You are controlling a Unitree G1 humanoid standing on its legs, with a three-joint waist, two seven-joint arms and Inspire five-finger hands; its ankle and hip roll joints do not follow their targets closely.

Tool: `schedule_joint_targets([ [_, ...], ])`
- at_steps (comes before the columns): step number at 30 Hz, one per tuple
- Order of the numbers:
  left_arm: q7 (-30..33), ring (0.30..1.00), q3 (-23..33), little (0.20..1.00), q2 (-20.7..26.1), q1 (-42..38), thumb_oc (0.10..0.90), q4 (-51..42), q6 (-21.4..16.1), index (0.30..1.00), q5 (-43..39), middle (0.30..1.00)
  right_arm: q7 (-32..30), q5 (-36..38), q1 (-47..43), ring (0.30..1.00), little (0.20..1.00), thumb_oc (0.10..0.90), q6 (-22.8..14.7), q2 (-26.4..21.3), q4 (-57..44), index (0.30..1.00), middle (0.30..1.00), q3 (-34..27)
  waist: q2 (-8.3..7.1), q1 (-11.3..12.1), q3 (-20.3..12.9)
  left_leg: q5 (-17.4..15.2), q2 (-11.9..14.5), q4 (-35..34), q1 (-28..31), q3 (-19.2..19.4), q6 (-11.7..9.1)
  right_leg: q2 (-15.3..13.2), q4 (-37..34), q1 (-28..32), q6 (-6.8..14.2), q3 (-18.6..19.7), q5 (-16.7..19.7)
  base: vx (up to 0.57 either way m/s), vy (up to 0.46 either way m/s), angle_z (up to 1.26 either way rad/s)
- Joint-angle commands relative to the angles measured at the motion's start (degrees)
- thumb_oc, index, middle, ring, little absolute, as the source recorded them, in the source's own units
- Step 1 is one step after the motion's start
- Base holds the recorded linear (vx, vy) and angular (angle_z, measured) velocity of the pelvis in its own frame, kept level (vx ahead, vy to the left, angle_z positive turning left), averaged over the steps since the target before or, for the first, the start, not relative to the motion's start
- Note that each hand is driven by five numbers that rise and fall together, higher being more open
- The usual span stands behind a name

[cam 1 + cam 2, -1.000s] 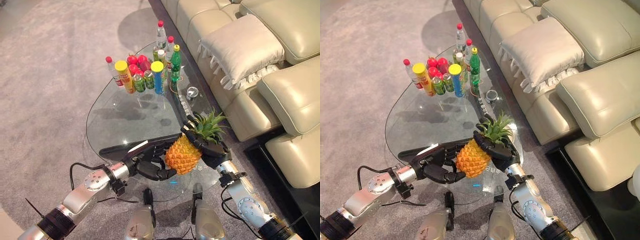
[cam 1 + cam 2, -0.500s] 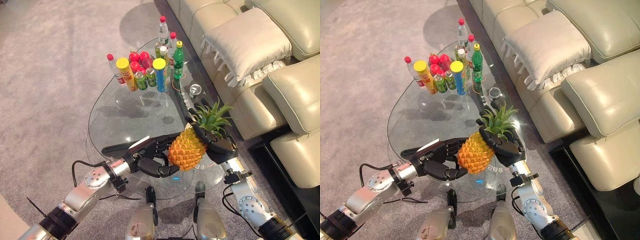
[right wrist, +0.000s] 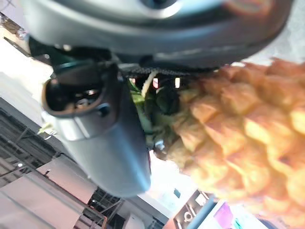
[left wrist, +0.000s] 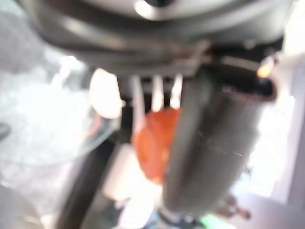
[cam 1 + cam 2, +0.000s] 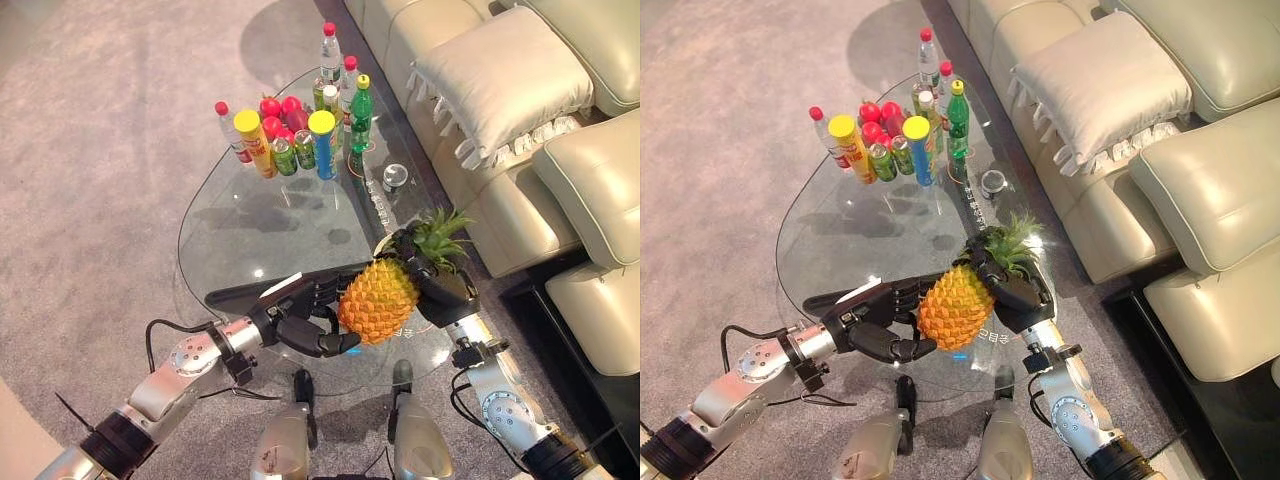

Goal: Pick up the fruit to the plate

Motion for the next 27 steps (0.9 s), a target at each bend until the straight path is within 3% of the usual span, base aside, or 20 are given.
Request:
schedule_joint_targets([
  [1,-4.15,0.300,-3.50,0.200,0.24,-1.82,0.100,-7.15,-0.79,0.300,-0.13,0.300,10.69,-2.76,-11.05,0.300,0.200,0.100,-3.52,3.36,-14.26,0.300,0.300,2.31,-1.43,-0.98,-2.87,-6.20,-7.99,9.54,-4.67,-1.63,3.24,6.26,4.54,2.02,-1.67,-3.00,-7.60,0.00,0.000,0.00],
  [17,-2.39,0.300,-1.77,0.200,-0.66,-0.44,0.100,-6.42,0.31,0.300,-0.47,0.300,10.05,-2.52,-10.38,0.300,0.200,0.100,-3.42,3.27,-14.15,0.300,0.300,1.72,-1.56,-0.72,-3.11,-6.20,-8.07,8.70,-3.91,-1.50,3.33,6.36,4.01,2.59,-1.77,-3.43,-7.58,0.00,0.000,0.00],
  [18,-2.12,0.378,-1.68,0.291,-0.67,-0.40,0.191,-6.27,0.39,0.378,-0.45,0.378,9.99,-2.59,-10.35,0.300,0.200,0.100,-3.42,3.31,-14.11,0.300,0.300,1.68,-1.57,-0.70,-3.09,-6.20,-8.07,8.72,-3.91,-1.50,3.33,6.36,4.00,2.60,-1.79,-3.47,-7.57,0.00,0.000,0.00],
  [19,-1.38,0.721,-1.46,0.691,-0.67,-0.22,0.591,-6.22,0.74,0.721,-0.50,0.721,9.93,-2.58,-10.24,0.300,0.200,0.100,-3.34,3.21,-14.14,0.300,0.300,1.51,-1.57,-0.67,-3.10,-6.16,-8.10,8.74,-3.99,-1.53,3.32,6.35,3.98,2.59,-1.79,-3.51,-7.55,0.00,0.000,0.00],
  [20,-1.03,0.900,-1.25,0.900,-0.80,-0.06,0.800,-5.89,0.97,0.900,-0.51,0.900,9.72,-2.72,-10.22,0.300,0.200,0.100,-3.32,3.19,-14.23,0.300,0.300,1.42,-1.52,-0.65,-3.10,-6.14,-8.10,8.48,-3.82,-1.56,3.35,6.37,3.85,2.69,-1.79,-3.55,-7.57,0.00,0.000,0.00],
  [27,-0.43,0.900,-0.37,0.900,-1.36,0.73,0.800,-5.47,1.13,0.900,-0.27,0.900,9.66,-3.03,-9.82,0.300,0.200,0.100,-3.27,2.99,-14.22,0.300,0.300,0.94,-1.57,-0.63,-3.05,-6.16,-8.07,8.44,-3.73,-1.44,3.37,6.40,3.85,2.75,-1.83,-3.68,-7.62,0.00,0.000,0.00],
])
